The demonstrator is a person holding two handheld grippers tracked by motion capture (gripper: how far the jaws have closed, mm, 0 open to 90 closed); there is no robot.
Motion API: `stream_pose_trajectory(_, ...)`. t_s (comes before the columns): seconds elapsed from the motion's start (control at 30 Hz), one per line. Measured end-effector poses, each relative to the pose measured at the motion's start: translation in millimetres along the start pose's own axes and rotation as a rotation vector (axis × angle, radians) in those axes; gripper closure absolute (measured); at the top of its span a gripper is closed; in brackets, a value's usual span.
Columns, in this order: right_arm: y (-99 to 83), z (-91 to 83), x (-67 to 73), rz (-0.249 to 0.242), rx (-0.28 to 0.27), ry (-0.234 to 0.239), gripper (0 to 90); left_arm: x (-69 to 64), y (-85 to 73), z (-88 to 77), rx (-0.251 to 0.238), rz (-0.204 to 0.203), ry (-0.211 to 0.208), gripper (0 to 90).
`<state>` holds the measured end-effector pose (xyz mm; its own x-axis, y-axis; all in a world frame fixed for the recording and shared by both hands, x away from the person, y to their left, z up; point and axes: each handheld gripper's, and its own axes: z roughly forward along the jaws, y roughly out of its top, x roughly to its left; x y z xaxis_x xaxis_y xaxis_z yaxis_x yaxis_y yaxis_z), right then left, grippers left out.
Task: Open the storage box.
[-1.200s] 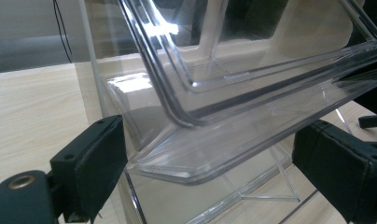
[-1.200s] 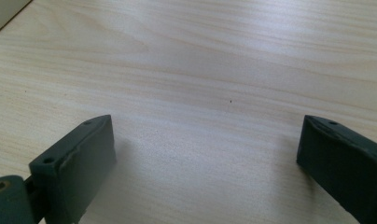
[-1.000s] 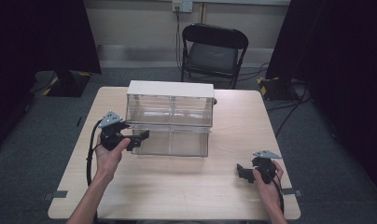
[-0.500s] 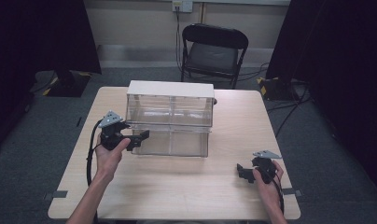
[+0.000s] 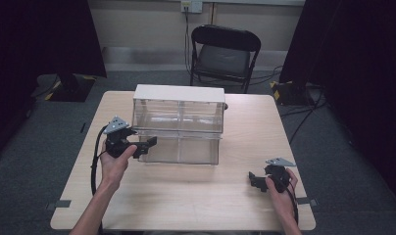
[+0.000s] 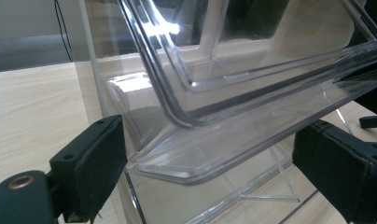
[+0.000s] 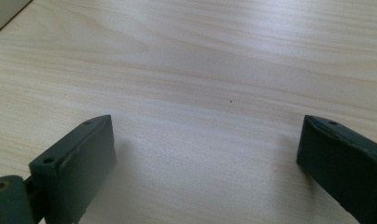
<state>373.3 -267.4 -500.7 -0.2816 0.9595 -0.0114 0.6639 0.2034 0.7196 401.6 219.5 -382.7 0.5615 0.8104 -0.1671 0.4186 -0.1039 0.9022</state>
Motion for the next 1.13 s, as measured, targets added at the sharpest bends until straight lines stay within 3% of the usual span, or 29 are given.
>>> stream_pose_trajectory(1.13,0.1,0.1,-0.1,-0.001,0.0,0.001,3.5,2.0,0.2,0.2,0.007,0.005,-0.008,9.8)
